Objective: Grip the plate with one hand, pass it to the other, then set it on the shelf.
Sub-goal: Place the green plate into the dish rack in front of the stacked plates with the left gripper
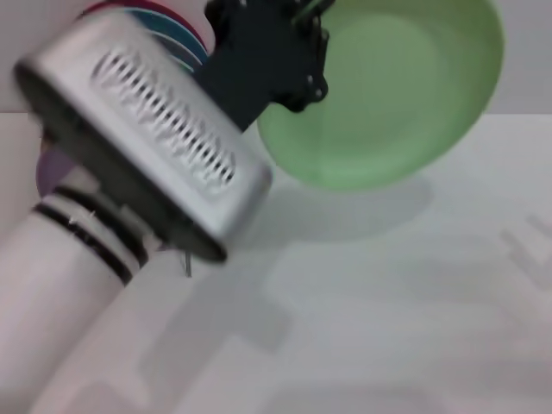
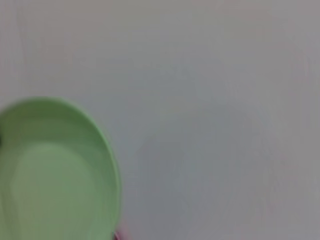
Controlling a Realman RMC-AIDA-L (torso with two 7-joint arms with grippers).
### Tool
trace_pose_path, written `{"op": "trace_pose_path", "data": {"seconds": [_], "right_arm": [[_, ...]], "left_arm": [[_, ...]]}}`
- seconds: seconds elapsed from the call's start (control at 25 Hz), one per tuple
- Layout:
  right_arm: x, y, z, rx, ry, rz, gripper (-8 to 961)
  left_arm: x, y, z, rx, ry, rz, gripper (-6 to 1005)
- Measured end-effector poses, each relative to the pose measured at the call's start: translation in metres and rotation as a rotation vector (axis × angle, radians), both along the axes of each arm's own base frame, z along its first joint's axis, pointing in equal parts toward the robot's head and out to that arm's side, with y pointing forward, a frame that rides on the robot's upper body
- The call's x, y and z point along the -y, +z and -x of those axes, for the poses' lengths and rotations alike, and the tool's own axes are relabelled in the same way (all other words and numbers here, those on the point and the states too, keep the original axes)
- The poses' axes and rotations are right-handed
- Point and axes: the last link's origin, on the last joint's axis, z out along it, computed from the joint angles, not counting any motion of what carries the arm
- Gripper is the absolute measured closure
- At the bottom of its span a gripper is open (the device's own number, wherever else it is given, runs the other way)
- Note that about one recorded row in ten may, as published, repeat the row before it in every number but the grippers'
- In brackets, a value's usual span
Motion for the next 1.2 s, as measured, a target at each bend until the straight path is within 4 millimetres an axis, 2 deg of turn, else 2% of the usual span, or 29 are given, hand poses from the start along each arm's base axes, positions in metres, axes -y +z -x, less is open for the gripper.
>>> {"op": "trace_pose_path", "data": {"seconds": [0.08, 0.36, 0.4, 0.44, 0.52, 0.56, 0.72, 0.84, 0.92, 1.04, 1.2], "right_arm": [[-0.001, -0.001, 0.000, -0.002, -0.003, 0.001, 374], [-0.002, -0.003, -0.001, -0.005, -0.003, 0.012, 375], [-0.002, -0.003, 0.000, -0.003, 0.000, 0.014, 375], [-0.002, -0.004, 0.000, -0.001, 0.004, 0.015, 375], [-0.002, -0.005, 0.001, 0.006, 0.011, 0.018, 375], [-0.002, -0.006, 0.001, 0.009, 0.014, 0.020, 375], [-0.002, -0.009, 0.005, 0.013, 0.041, 0.039, 374], [-0.001, -0.010, 0.007, 0.008, 0.052, 0.044, 374], [-0.001, -0.010, 0.007, 0.008, 0.054, 0.045, 374], [-0.001, -0.010, 0.008, 0.006, 0.060, 0.047, 375], [-0.001, -0.011, 0.009, 0.005, 0.067, 0.051, 375]], "left_arm": [[0.009, 0.002, 0.003, 0.053, -0.059, -0.065, 954], [0.014, 0.003, 0.008, 0.081, -0.092, -0.100, 957], [0.022, 0.006, 0.055, 0.203, -0.234, -0.173, 957], [0.014, 0.011, 0.081, 0.246, -0.228, -0.217, 957], [0.014, 0.011, 0.081, 0.246, -0.228, -0.217, 958], [0.003, 0.014, 0.110, 0.240, -0.235, -0.282, 958], [-0.006, 0.018, 0.148, 0.196, -0.334, -0.291, 958], [-0.007, 0.022, 0.154, 0.213, -0.337, -0.284, 958], [-0.006, 0.029, 0.166, 0.226, -0.322, -0.277, 958], [-0.005, 0.031, 0.171, 0.212, -0.316, -0.279, 958], [-0.004, 0.036, 0.188, 0.160, -0.273, -0.279, 958]]}}
